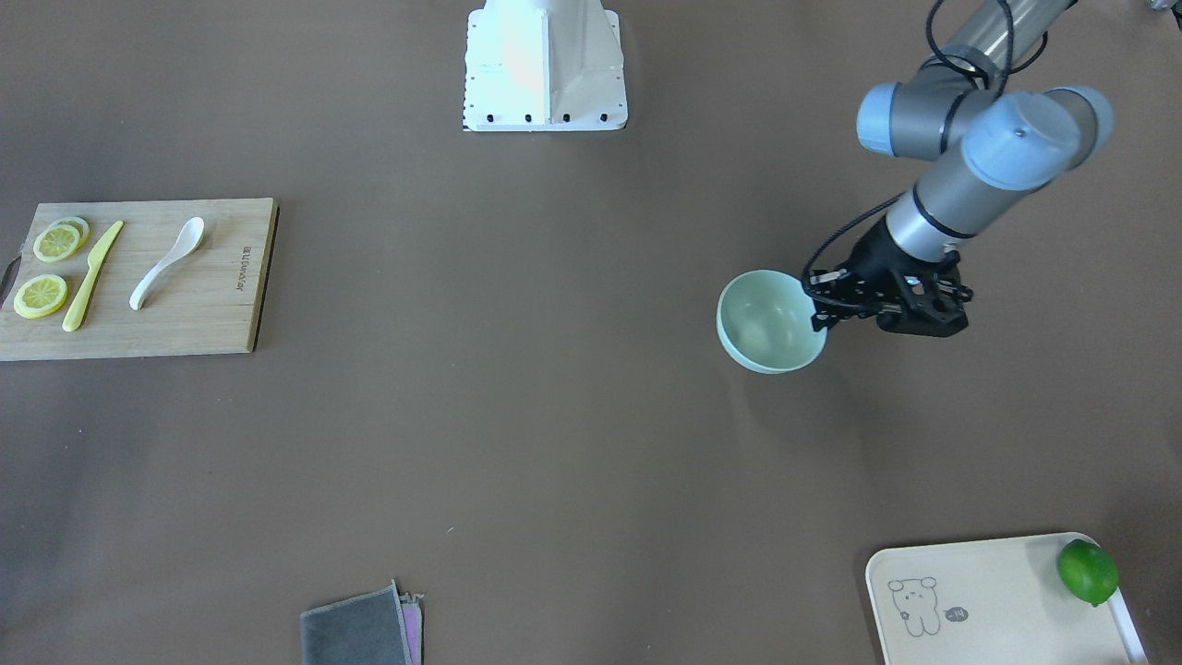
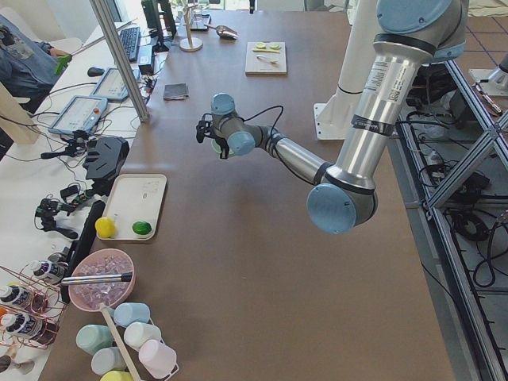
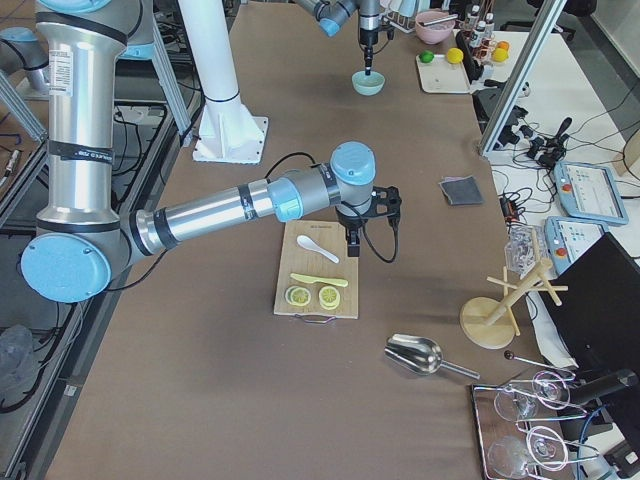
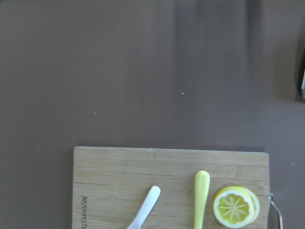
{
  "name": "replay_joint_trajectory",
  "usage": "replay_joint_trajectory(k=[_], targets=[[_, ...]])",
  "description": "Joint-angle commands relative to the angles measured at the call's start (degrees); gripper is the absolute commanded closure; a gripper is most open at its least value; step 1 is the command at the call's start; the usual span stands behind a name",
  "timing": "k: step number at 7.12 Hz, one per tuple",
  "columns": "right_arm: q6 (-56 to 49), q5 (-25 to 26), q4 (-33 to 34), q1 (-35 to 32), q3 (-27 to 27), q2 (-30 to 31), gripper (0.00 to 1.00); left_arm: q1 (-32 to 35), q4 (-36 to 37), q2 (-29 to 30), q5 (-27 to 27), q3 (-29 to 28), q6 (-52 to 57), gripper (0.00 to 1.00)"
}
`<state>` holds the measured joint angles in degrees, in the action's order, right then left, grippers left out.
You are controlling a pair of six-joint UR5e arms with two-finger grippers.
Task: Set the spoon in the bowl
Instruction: 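Slide the bowl to center with left gripper while right reaches for spoon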
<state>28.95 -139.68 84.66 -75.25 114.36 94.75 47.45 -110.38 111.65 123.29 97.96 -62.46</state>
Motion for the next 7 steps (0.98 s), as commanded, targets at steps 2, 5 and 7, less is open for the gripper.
replay_joint_trajectory(k=[2, 5, 7], targets=[[24.8, 14.6, -10.0, 18.2, 1.6, 1.6, 0.01, -14.4, 10.6, 12.8, -13.2, 0.6, -15.8, 1.00], [28.4, 16.9, -12.2, 23.1, -0.1, 4.1, 0.01, -20.5, 10.4, 16.6, -19.7, -2.7, -18.6, 1.00], [30.2, 17.2, -14.9, 23.5, -4.0, 4.3, 0.03, -21.4, 10.2, 16.8, -20.6, -2.8, -18.6, 1.00]])
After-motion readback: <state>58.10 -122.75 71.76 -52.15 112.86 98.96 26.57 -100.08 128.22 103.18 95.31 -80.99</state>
